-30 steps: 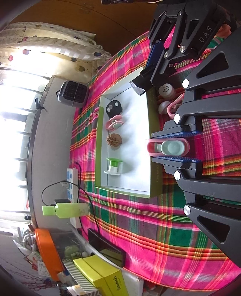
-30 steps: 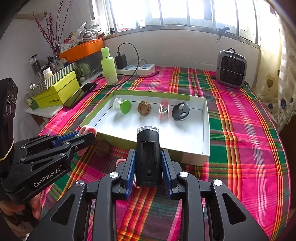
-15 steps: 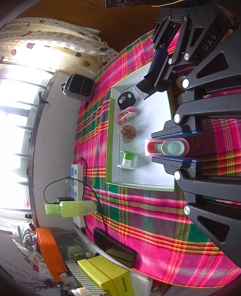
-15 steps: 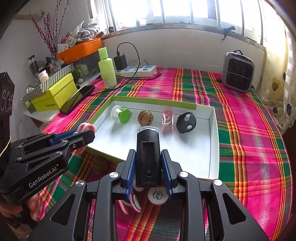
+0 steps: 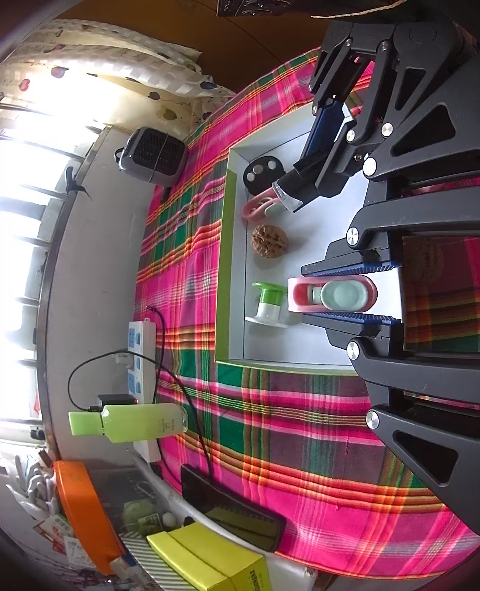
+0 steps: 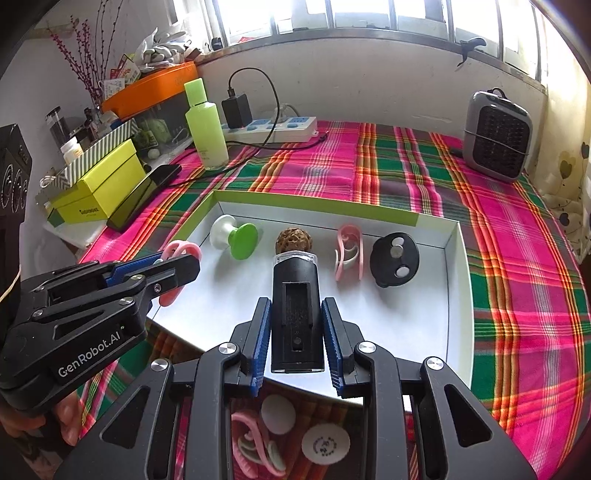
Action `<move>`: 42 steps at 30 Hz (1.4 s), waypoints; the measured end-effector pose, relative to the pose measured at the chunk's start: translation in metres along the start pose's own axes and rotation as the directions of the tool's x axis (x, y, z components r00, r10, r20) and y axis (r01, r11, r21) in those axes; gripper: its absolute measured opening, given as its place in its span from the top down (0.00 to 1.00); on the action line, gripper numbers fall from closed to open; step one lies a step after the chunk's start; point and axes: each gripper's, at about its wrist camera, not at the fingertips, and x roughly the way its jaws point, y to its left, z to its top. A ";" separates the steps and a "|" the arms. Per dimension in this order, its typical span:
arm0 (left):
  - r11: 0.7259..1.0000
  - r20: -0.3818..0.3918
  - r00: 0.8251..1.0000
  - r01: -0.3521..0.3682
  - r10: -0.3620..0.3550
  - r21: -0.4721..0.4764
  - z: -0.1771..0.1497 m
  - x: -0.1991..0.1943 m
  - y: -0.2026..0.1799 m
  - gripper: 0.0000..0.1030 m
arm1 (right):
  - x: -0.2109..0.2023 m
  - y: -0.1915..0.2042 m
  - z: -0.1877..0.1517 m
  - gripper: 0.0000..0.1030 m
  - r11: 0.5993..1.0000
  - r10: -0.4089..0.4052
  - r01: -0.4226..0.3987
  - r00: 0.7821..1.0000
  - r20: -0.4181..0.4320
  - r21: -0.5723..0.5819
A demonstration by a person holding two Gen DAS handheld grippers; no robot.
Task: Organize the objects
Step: 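Carry the black device and pink-and-mint clip with both tools over the box, then lower the black device and pink-and-mint clip with both tools into the box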
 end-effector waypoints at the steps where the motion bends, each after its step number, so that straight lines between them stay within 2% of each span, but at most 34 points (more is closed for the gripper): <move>1: 1.000 -0.003 1.000 -0.003 0.003 -0.001 0.001 0.002 0.001 0.84 | 0.002 0.000 0.001 0.72 1.000 0.001 -0.001 1.000 -0.004 -0.002; 20: 1.000 -0.077 0.997 -0.015 0.014 -0.007 0.006 0.036 0.008 0.84 | 0.029 0.002 0.004 0.72 1.000 -0.002 0.001 0.998 -0.058 -0.024; 42: 0.999 -0.068 0.997 -0.045 0.046 0.022 0.013 0.046 0.003 0.84 | 0.042 0.000 0.010 0.72 0.999 -0.034 0.033 0.998 -0.055 -0.033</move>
